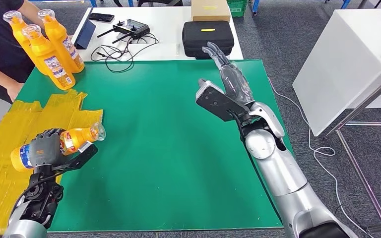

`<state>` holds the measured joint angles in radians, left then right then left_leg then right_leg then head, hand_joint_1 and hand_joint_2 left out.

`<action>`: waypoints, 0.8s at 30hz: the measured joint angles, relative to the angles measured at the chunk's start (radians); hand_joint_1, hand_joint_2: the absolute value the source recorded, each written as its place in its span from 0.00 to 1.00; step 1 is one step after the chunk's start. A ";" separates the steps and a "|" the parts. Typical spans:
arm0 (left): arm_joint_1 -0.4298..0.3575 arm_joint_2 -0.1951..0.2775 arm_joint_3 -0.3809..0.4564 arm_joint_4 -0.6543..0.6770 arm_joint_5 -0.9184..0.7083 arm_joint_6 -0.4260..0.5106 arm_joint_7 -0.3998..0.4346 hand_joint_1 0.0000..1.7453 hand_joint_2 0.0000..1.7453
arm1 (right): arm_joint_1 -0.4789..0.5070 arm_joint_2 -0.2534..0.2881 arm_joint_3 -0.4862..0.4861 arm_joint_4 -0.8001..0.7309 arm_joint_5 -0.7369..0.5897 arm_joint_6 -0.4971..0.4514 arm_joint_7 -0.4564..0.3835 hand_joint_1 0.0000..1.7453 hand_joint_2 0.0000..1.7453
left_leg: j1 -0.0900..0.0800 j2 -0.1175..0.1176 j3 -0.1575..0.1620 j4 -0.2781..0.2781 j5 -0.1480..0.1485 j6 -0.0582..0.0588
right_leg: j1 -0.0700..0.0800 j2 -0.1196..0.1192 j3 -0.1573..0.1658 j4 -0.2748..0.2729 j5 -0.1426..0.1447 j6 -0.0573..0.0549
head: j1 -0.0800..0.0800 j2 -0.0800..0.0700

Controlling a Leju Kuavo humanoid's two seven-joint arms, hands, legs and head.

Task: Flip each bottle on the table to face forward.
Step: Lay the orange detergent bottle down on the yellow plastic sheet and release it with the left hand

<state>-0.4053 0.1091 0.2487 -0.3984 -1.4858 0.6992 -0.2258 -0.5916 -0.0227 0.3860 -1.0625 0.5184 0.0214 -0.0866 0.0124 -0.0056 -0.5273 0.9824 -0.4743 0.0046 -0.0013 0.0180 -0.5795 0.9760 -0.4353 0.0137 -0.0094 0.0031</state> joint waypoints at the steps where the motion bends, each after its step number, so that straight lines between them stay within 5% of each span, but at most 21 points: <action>1: 0.000 0.000 0.000 0.003 0.000 0.000 0.000 1.00 1.00 | 0.001 0.000 0.001 -0.001 0.000 0.000 0.000 0.00 0.00 | 0.000 0.000 0.000 0.000 0.000 0.000 | 0.000 0.000 0.000 0.000 0.000 0.000 | 0.000 0.000; 8: 0.000 0.001 -0.001 0.031 -0.009 -0.002 0.025 0.94 1.00 | 0.006 -0.001 0.008 -0.005 0.000 0.001 0.000 0.00 0.00 | 0.000 0.000 0.000 0.000 0.000 0.000 | 0.000 0.000 0.000 0.000 0.000 0.000 | 0.000 0.000; 12: -0.002 0.010 -0.012 0.062 -0.051 -0.059 0.104 0.00 1.00 | 0.020 -0.003 0.012 -0.014 0.002 0.006 0.003 0.00 0.00 | 0.000 0.000 0.000 0.000 0.000 0.000 | 0.000 0.000 0.000 0.000 0.000 0.000 | 0.000 0.000; 18: -0.050 0.021 -0.078 0.086 -0.080 -0.278 0.260 0.00 1.00 | 0.056 -0.015 0.014 -0.040 0.015 0.008 0.024 0.00 0.00 | 0.000 -0.004 0.001 0.000 0.000 0.000 | 0.000 -0.003 0.002 0.000 0.000 0.000 | 0.000 0.000; 24: -0.075 0.024 -0.118 0.093 -0.082 -0.348 0.288 0.00 1.00 | 0.099 -0.034 0.007 -0.070 0.019 0.007 0.026 0.00 0.00 | 0.000 -0.004 0.003 0.000 0.000 0.000 | 0.000 -0.003 0.004 0.000 0.000 0.000 | 0.000 0.000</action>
<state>-0.4801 0.1335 0.1304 -0.3056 -1.5679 0.3514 0.0626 -0.4921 -0.0572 0.3933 -1.1326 0.5371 0.0283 -0.0603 0.0123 -0.0094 -0.5246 0.9823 -0.4740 0.0046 -0.0015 0.0150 -0.5758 0.9757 -0.4353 0.0136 -0.0095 0.0031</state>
